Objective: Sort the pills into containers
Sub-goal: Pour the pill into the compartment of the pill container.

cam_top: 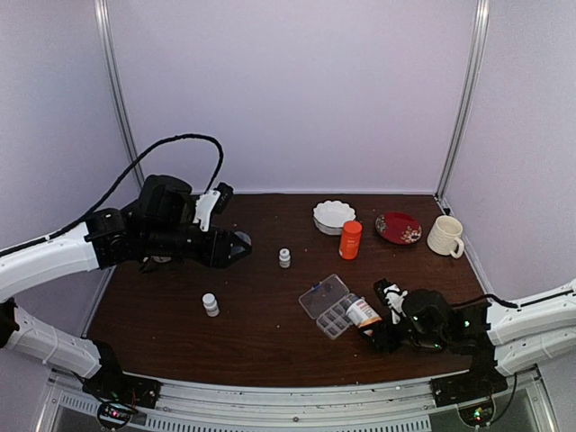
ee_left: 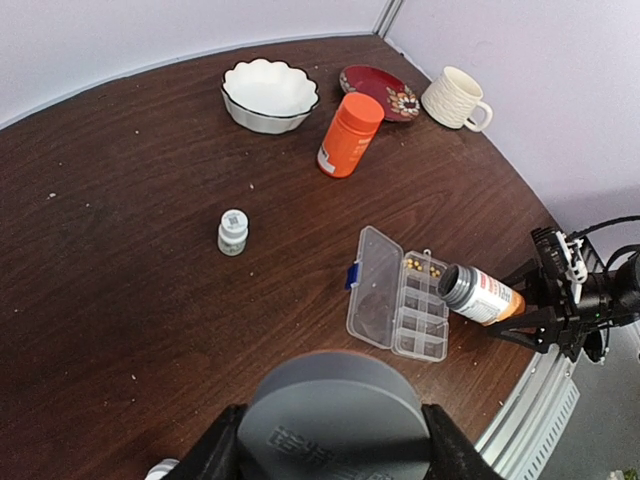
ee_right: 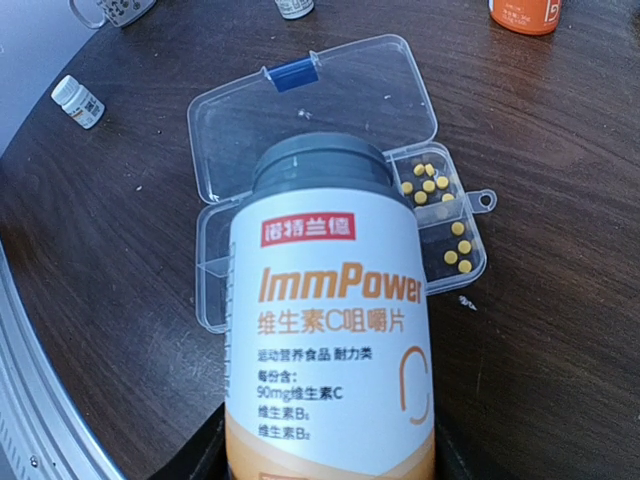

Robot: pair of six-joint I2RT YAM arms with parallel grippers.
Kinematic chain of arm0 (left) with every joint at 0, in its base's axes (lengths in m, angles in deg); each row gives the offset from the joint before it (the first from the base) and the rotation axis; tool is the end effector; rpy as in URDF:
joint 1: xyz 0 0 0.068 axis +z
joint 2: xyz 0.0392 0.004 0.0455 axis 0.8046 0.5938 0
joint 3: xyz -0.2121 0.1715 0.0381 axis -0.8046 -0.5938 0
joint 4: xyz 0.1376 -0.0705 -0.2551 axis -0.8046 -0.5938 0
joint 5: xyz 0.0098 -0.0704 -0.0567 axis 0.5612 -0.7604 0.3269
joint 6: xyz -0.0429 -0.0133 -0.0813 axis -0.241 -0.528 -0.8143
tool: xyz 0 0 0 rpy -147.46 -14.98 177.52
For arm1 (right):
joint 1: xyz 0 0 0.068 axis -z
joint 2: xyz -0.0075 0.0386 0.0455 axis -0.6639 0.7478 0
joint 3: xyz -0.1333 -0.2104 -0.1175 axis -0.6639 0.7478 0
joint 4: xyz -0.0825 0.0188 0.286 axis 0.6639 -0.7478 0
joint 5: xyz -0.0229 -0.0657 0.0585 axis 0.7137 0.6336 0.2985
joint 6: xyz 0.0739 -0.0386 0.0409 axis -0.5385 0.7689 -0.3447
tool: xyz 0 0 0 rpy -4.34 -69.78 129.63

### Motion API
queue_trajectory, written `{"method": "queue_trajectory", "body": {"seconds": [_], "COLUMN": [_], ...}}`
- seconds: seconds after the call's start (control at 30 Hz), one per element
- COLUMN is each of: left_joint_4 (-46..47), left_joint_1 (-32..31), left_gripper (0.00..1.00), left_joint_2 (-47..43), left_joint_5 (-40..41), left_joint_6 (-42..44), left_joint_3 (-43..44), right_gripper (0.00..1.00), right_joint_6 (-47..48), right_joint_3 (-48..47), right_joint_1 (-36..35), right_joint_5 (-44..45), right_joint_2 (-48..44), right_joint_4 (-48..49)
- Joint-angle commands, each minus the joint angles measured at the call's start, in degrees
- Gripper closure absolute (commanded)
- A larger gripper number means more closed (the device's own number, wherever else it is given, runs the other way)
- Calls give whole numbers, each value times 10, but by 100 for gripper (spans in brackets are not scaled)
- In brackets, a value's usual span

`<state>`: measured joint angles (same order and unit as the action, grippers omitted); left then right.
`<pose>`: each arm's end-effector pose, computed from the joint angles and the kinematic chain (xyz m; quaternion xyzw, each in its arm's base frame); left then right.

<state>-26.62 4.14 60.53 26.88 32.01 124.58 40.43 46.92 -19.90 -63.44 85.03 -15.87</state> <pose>0.2201 -0.2652 0.2880 0.1729 0.8634 -0.3198 0.3498 0.1250 0.2137 0.0852 -0.2070 0.8832 0.2774 0.3164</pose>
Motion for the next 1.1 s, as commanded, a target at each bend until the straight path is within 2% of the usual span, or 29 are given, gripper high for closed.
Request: {"method": "queue_trajectory", "body": {"seconds": [0.0,0.2,0.47,0.73,0.87,0.97,1.07], "left_joint_4": [17,19,18,17,17,17,17], "left_joint_1": [1,0,0,0,0,0,0], "left_gripper": [100,100,100,100,100,100,100], "left_joint_2": [-1,0,6,9,13,18,24], "left_joint_5": [6,5,2,0,-2,-4,-7], "left_joint_6": [16,18,20,23,25,26,27], "left_joint_3": [-7,-8,-7,-8,-9,-9,-7], "right_gripper": [100,100,100,100,100,100,100], "right_joint_6": [-5,-4,-5,7,1,11,5], "right_joint_3": [-32,-77,-105,-133,-122,-138,-133], "right_joint_1": [13,20,40,46,51,58,58], "right_joint_5": [-17,-26,-41,-52,-57,-66,-71], "right_joint_2": [0,3,16,47,35,58,51], "right_joint_4": [-27,-108,-148,-170,-158,-185,-167]}}
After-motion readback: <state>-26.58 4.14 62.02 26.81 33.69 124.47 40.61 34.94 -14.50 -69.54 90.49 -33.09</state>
